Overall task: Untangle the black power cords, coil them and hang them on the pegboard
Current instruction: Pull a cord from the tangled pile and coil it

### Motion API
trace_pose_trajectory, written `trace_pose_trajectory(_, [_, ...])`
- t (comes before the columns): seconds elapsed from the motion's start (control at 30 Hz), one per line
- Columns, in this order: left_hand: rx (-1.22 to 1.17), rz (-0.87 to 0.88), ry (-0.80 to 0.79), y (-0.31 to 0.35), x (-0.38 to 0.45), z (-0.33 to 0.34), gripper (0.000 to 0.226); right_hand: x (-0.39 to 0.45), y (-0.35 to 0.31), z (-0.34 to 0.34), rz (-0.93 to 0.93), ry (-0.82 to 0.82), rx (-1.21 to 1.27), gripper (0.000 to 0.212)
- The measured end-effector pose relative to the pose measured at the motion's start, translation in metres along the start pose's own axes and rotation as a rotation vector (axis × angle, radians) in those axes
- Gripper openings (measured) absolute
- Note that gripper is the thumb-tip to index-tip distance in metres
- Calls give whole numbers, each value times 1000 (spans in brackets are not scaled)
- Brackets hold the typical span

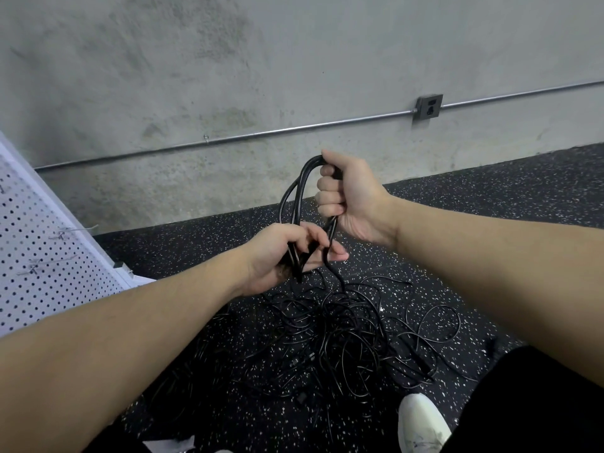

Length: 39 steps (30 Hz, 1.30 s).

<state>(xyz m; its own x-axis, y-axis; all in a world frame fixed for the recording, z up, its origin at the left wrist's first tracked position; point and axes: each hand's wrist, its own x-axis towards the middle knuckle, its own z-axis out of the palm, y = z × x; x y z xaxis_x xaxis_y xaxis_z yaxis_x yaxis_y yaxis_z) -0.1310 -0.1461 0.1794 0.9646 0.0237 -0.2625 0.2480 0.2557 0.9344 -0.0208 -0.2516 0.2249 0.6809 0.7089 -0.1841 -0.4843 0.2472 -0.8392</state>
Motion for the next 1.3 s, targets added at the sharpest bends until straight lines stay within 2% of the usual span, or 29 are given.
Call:
trace_pose_trajectory(0.07, [0,-15,-48,4,-3,2,49,0,-1,-4,15,-22,14,39])
trace_pose_trajectory(0.2, [50,-50,-118,8,-4,4,62,-3,-1,-10,26,1,-5,39])
trace_pose_trajectory(0.33, [153,-19,-54,3,-2,3,65,0,6,-10,-49,71,-270,39])
trace_pose_trajectory(0.43, [139,25,34,-1,1,-1,68,3,12,-16,14,75,-392,59])
trace_pose_trajectory(0.5, [100,52,115,0,2,-4,70,4,16,-23,89,21,-452,64])
trace_pose_trajectory(0.63, [89,103,260,4,2,-8,71,0,24,-32,202,-123,-723,45])
trace_pose_trajectory(0.77, [13,140,286,10,4,-11,73,-6,32,-35,271,-391,-1159,50])
trace_pose_trajectory(0.83, [30,148,312,12,4,-11,73,-9,35,-32,310,-528,-1272,40])
trace_pose_trajectory(0.9, [61,157,340,13,5,-10,72,-10,39,-30,313,-566,-1276,17])
trace_pose_trajectory(0.93, [64,163,347,14,5,-9,70,-11,40,-29,319,-553,-1253,14])
trace_pose_trajectory(1.03, [62,190,375,16,5,-11,65,-14,38,-27,315,-508,-1223,30])
trace_pose_trajectory(1.17, [130,244,478,21,4,-11,60,-11,31,-23,209,-528,-1367,47])
trace_pose_trajectory(1.3, [255,277,503,23,4,-10,61,-11,31,-32,336,-575,-1295,33])
